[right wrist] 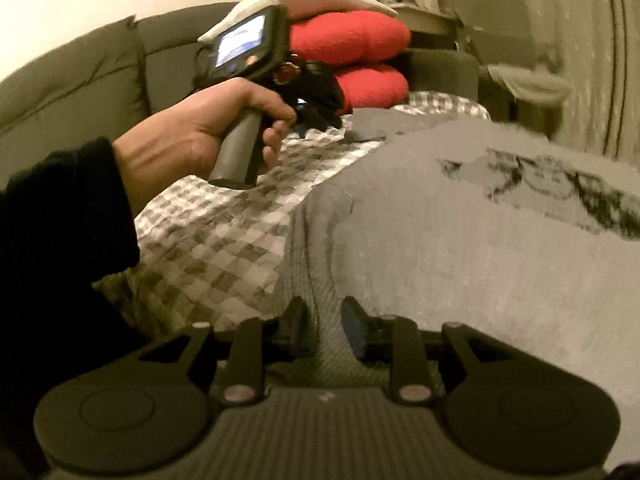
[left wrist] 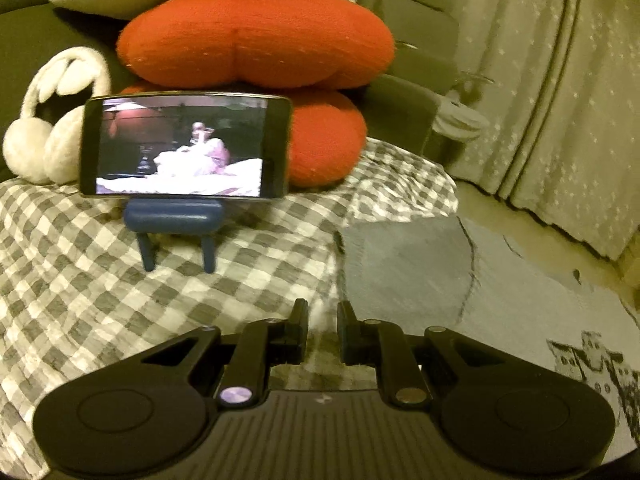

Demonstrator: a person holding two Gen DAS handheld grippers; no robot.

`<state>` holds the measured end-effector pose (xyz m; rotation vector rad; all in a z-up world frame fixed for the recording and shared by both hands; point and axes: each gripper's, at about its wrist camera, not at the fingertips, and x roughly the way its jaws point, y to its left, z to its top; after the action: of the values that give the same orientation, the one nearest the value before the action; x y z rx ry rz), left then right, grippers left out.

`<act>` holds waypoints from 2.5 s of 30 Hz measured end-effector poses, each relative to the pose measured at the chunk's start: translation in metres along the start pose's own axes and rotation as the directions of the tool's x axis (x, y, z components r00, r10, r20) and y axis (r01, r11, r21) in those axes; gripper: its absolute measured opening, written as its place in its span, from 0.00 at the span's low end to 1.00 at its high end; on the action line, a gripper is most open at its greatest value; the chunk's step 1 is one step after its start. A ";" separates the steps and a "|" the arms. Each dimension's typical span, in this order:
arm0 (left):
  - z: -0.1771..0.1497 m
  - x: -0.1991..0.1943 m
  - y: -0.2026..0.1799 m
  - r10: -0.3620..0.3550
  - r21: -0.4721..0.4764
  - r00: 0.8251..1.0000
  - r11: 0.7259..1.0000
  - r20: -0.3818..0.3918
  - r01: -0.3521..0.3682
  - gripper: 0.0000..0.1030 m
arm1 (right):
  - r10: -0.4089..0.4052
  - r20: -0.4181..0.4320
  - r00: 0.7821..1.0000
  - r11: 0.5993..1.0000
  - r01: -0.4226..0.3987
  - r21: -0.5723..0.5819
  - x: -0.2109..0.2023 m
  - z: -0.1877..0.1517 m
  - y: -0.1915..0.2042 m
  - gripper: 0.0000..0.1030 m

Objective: Fold clothes

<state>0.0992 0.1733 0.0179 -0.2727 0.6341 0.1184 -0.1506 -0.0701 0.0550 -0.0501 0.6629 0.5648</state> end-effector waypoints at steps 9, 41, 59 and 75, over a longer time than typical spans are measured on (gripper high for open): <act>-0.013 -0.004 -0.032 -0.023 0.128 1.000 0.991 -0.016 0.025 0.13 | 0.026 0.000 1.000 0.997 -0.026 -0.078 -0.003 0.003 0.007 0.25; -0.013 0.003 -0.020 0.032 0.117 0.999 0.993 -0.024 -0.029 0.13 | 0.084 -0.002 0.996 0.960 -0.081 -0.268 0.002 -0.005 0.033 0.16; -0.011 0.005 -0.014 0.049 0.087 0.999 0.995 -0.015 -0.047 0.13 | -0.034 0.078 0.996 0.951 0.056 -0.304 -0.004 -0.005 0.034 0.16; -0.010 0.006 -0.012 0.031 0.075 0.999 0.997 -0.022 -0.029 0.13 | -0.059 0.076 0.995 0.952 0.079 -0.294 0.001 -0.005 0.036 0.07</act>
<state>0.1001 0.1585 0.0092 -0.1928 0.6642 0.1200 -0.1713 -0.0405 0.0556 -0.3343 0.5052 0.5929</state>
